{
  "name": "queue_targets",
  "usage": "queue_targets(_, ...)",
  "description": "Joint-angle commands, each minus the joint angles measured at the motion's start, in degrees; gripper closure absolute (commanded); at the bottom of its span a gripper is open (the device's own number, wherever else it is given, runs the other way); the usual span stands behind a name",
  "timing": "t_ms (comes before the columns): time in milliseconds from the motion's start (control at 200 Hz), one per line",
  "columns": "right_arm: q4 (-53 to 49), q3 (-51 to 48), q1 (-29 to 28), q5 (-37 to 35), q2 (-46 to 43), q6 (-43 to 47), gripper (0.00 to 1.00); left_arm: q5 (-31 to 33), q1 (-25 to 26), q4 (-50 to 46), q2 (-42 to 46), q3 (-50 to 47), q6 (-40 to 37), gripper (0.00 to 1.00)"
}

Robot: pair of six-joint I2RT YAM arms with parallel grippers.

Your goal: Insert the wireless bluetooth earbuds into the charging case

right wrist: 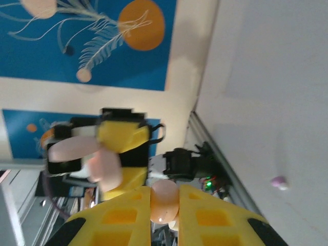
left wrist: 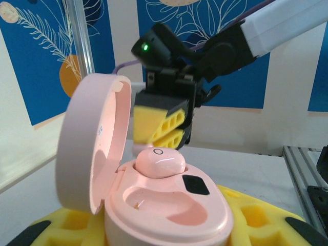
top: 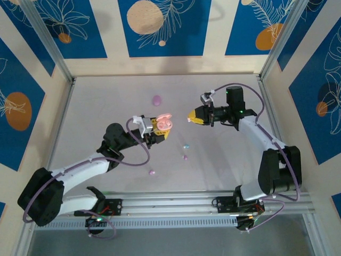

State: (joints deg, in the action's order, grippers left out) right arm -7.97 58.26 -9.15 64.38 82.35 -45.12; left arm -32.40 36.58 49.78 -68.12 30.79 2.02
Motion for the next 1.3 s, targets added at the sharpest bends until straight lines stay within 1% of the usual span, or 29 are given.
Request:
queue_targets(0, 5.39, 0.16, -1.10, 7.19, -3.40, -6.30, 0.82, -1.38, -0.53, 3.78, -1.08, 0.98, 0.64, 0.76)
queue_targets(130, 7.40, 0.69, -2.56, 7.25, -4.56, -9.18, 0.82, -2.56, -0.53, 4.27, -2.12, 1.63, 0.40, 0.76)
queue_targets(245, 8.49, 1.20, -3.80, 5.70, -5.52, -11.40, 0.81, -2.70, -0.49, 4.01, -2.88, 1.86, -0.77, 0.76)
queue_targets(450, 8.32, 1.16, -7.14, -0.28, -7.98, -12.62, 0.81, -1.41, -0.07, 5.16, -4.20, 2.04, -1.91, 0.76)
queue_targets(620, 5.17, 1.73, -11.62, -6.89, -10.77, -8.75, 0.81, -0.07, 0.87, 6.30, -5.28, 2.37, -3.16, 0.76)
queue_targets(730, 1.32, 2.55, -14.60, -11.24, -12.67, -4.38, 0.81, 0.88, 1.33, 8.09, -6.23, 2.26, -2.84, 0.76)
queue_targets(905, -0.43, 3.31, -18.88, -17.49, -13.63, -2.37, 0.81, 1.67, 2.33, 8.46, -6.86, 2.67, -3.07, 0.76)
queue_targets(1156, -5.39, 5.34, -22.43, -27.81, -13.27, 1.39, 0.81, 1.73, 3.40, 8.95, -7.38, 2.93, -3.16, 0.76)
queue_targets(1296, -6.56, 6.05, -23.82, -31.81, -13.10, 2.48, 0.81, 1.85, 3.80, 8.84, -7.47, 3.36, -3.10, 0.76)
